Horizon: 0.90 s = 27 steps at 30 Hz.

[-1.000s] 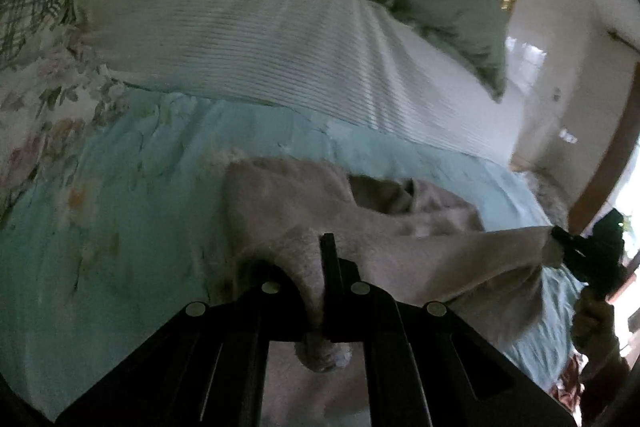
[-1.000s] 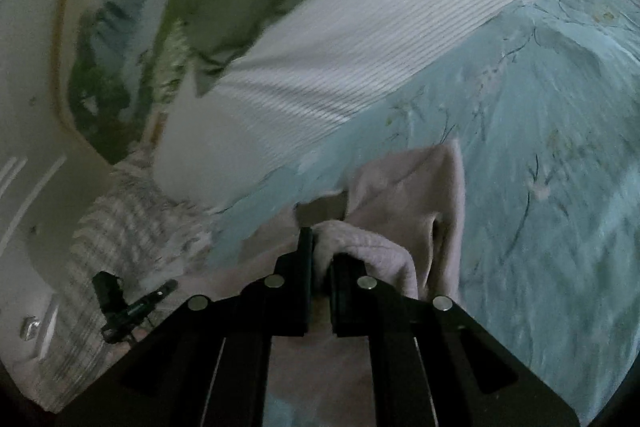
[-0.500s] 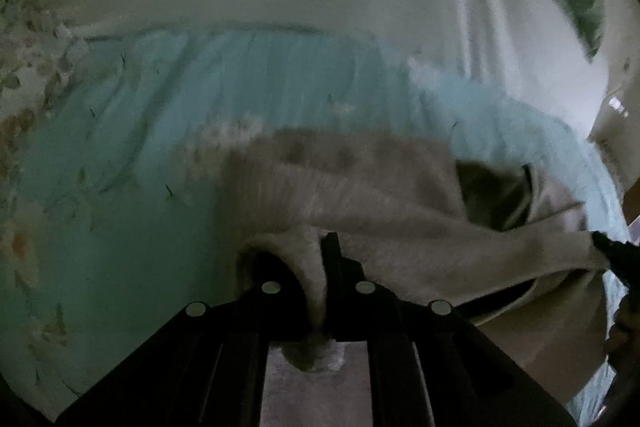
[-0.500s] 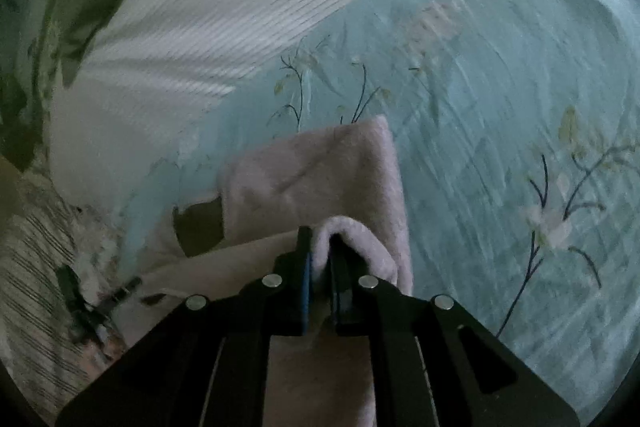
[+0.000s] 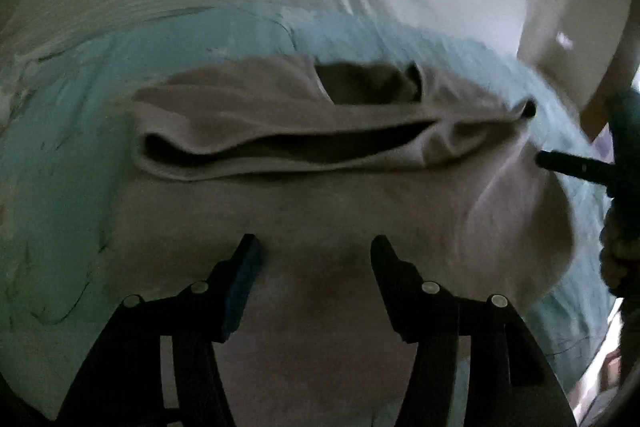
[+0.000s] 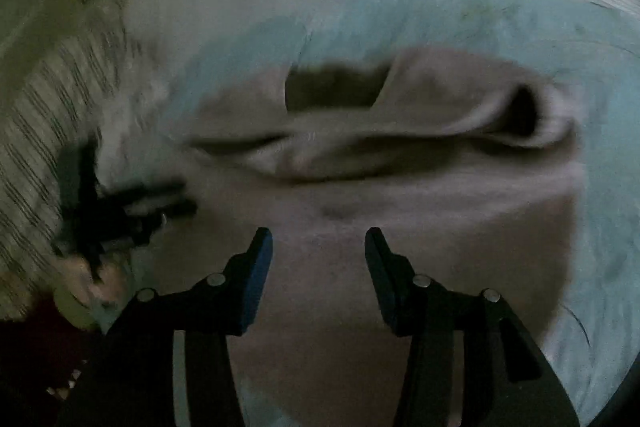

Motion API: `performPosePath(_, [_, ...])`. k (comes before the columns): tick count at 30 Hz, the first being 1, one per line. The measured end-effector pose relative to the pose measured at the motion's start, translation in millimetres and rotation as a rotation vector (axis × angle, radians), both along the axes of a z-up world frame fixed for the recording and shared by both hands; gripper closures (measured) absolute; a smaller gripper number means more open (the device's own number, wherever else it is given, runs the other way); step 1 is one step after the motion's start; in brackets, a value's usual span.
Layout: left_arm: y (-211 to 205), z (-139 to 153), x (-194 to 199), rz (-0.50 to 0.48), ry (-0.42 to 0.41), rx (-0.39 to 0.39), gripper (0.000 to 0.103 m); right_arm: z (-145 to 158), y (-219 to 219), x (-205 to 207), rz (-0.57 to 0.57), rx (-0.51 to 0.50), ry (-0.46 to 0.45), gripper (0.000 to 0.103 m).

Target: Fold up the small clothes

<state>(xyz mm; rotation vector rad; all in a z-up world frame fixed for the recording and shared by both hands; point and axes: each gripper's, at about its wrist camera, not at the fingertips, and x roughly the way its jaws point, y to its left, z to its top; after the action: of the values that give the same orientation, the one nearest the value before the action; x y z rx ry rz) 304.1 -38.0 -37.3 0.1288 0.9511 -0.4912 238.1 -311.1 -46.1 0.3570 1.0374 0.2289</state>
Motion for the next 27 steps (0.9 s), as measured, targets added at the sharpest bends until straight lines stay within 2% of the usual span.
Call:
performPosePath(2, [-9,-10,15,-0.009,0.020,0.060,0.045,-13,-5,22,0.000,-0.031,0.037,0.054])
performPosePath(5, [-10,-13,47,-0.019,0.050,0.083,0.045,-20,-27,45,-0.063,-0.061,0.060,0.073])
performPosePath(7, [-10,-11,70,0.008,0.014,0.141,0.053,-16,-47,57,-0.138,-0.110,0.041,0.074])
performPosePath(9, [-13,-11,94,0.049,-0.026,0.206,0.053,-9,-70,61,-0.265,-0.184,-0.013,0.074])
performPosePath(11, [-10,-10,120,0.137,-0.070,0.257,0.053,-2,-95,58,-0.434,-0.242,-0.063,0.072])
performPosePath(12, [-4,-7,136,0.201,-0.083,0.263,0.053,1,-106,53,-0.499,-0.223,-0.086,0.072])
performPosePath(15, [17,4,166,0.348,-0.098,0.187,0.053,3,-125,39,-0.593,-0.110,-0.109,0.072])
performPosePath(17, [29,11,174,0.421,-0.100,0.157,0.053,12,-123,27,-0.583,-0.105,-0.136,0.072])
performPosePath(19, [39,18,168,0.436,-0.097,0.113,0.053,28,-107,16,-0.520,-0.073,-0.185,0.071])
performPosePath(21, [47,28,147,0.440,-0.119,0.066,0.052,36,-91,11,-0.436,-0.052,-0.205,0.065])
performPosePath(23, [53,35,116,0.406,-0.125,0.007,0.048,34,-69,14,-0.319,-0.039,-0.168,0.065])
performPosePath(27, [46,32,58,0.309,-0.103,-0.043,0.045,17,-42,36,-0.152,-0.003,-0.093,0.065])
